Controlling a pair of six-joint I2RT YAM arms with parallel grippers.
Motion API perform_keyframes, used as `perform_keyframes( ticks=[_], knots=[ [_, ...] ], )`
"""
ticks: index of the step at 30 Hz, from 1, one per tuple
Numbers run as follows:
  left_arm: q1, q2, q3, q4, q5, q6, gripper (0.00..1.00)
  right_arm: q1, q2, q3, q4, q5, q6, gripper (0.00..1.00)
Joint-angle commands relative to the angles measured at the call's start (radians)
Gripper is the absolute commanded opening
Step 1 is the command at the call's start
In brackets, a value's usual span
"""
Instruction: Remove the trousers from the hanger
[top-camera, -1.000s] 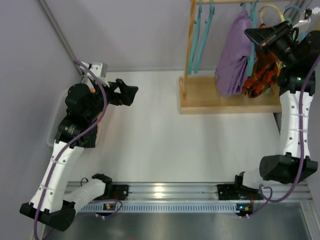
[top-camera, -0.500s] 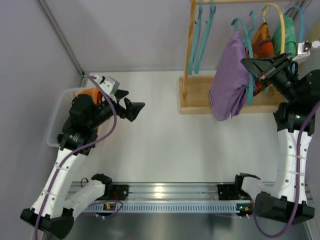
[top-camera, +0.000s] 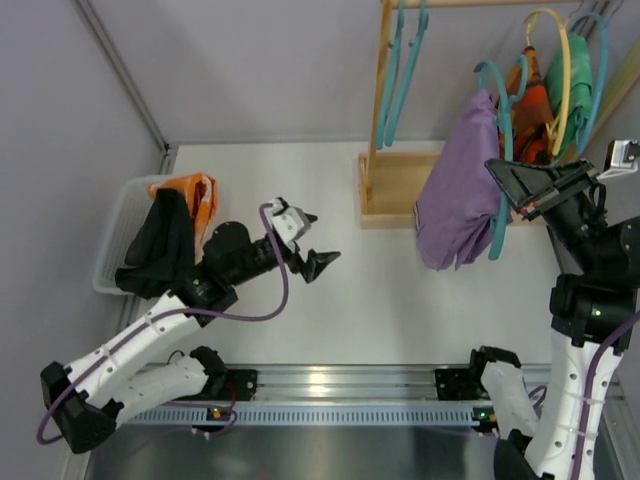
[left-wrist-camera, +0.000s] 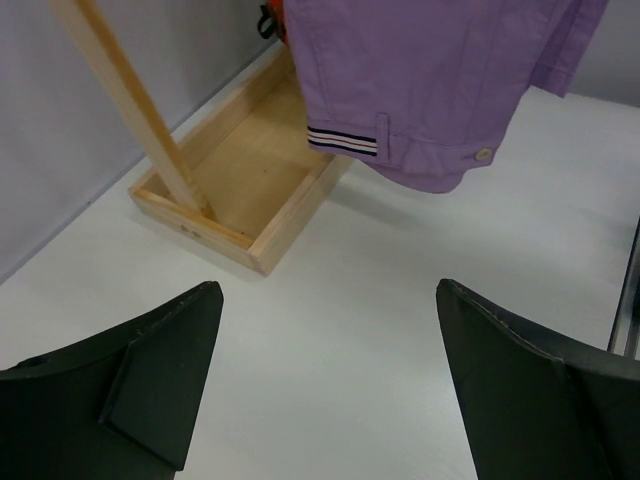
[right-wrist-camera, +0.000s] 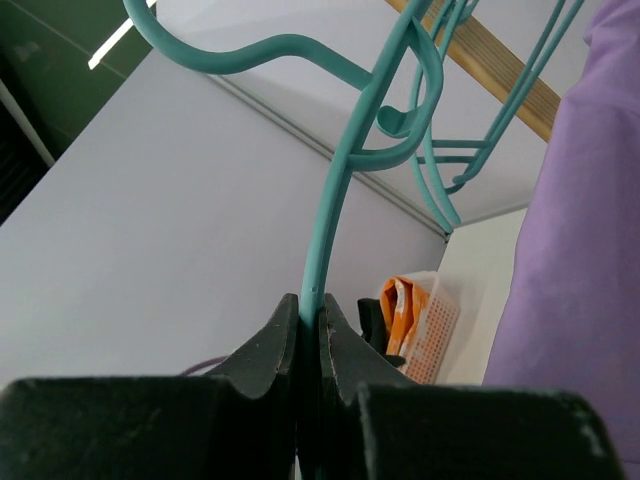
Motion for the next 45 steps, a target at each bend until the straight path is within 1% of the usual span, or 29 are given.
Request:
perform_keyframes(
  ticks=[1, 2, 3, 4, 6, 7, 11, 16, 20, 24, 28, 32, 37, 39, 40, 42, 45],
  knots=[
    [-0.208, 0.053, -0.036, 0.244, -0.209, 0.098, 0.94, -0.013, -0.043, 0.050, 0.067, 0.073, 0.003, 0.00],
    [-0.256, 0.072, -0.036, 0.282, -0.250, 0.115, 0.94, -0.011, -0.048, 0.058, 0.057, 0.078, 0.006, 0.00],
    [-0.335, 0.114, -0.033, 0.315, -0.310, 0.146, 0.93, -0.013, -0.050, 0.070, 0.047, 0.081, 0.009, 0.00],
    [-0.367, 0.139, -0.026, 0.380, -0.362, 0.164, 0.92, -0.013, -0.053, 0.076, 0.043, 0.082, 0.012, 0.00],
    [-0.449, 0.213, 0.002, 0.440, -0.417, 0.181, 0.92, -0.013, -0.057, 0.095, 0.036, 0.085, 0.020, 0.00],
    [-0.465, 0.239, 0.017, 0.486, -0.430, 0.178, 0.91, -0.013, -0.059, 0.101, 0.033, 0.085, 0.021, 0.00],
    [-0.529, 0.384, 0.141, 0.566, -0.444, 0.157, 0.87, -0.013, -0.068, 0.112, 0.029, 0.093, 0.032, 0.00],
    [-0.598, 0.501, 0.226, 0.646, -0.477, 0.177, 0.81, -0.013, -0.073, 0.112, 0.033, 0.085, 0.061, 0.00],
    [-0.611, 0.558, 0.293, 0.675, -0.464, 0.162, 0.80, -0.013, -0.085, 0.110, 0.049, 0.094, 0.067, 0.00],
    [-0.634, 0.595, 0.338, 0.674, -0.464, 0.131, 0.87, -0.013, -0.097, 0.087, 0.054, 0.116, 0.076, 0.00],
    [-0.661, 0.630, 0.385, 0.691, -0.500, 0.119, 0.88, -0.013, -0.109, 0.066, 0.072, 0.130, 0.093, 0.00],
    [-0.663, 0.690, 0.451, 0.689, -0.537, 0.096, 0.89, -0.013, -0.112, 0.053, 0.085, 0.128, 0.106, 0.00],
    [-0.663, 0.727, 0.500, 0.689, -0.525, 0.066, 0.91, -0.013, -0.123, 0.036, 0.095, 0.127, 0.115, 0.00],
    [-0.663, 0.750, 0.522, 0.689, -0.548, 0.068, 0.91, -0.013, -0.123, 0.033, 0.103, 0.125, 0.118, 0.00],
    [-0.663, 0.758, 0.542, 0.691, -0.557, 0.077, 0.89, -0.013, -0.126, 0.033, 0.105, 0.125, 0.121, 0.00],
    [-0.661, 0.787, 0.566, 0.689, -0.617, 0.094, 0.83, -0.013, -0.128, 0.035, 0.106, 0.119, 0.118, 0.00],
    [-0.661, 0.810, 0.599, 0.691, -0.651, 0.120, 0.75, -0.013, -0.132, 0.030, 0.106, 0.114, 0.116, 0.00]
  ],
)
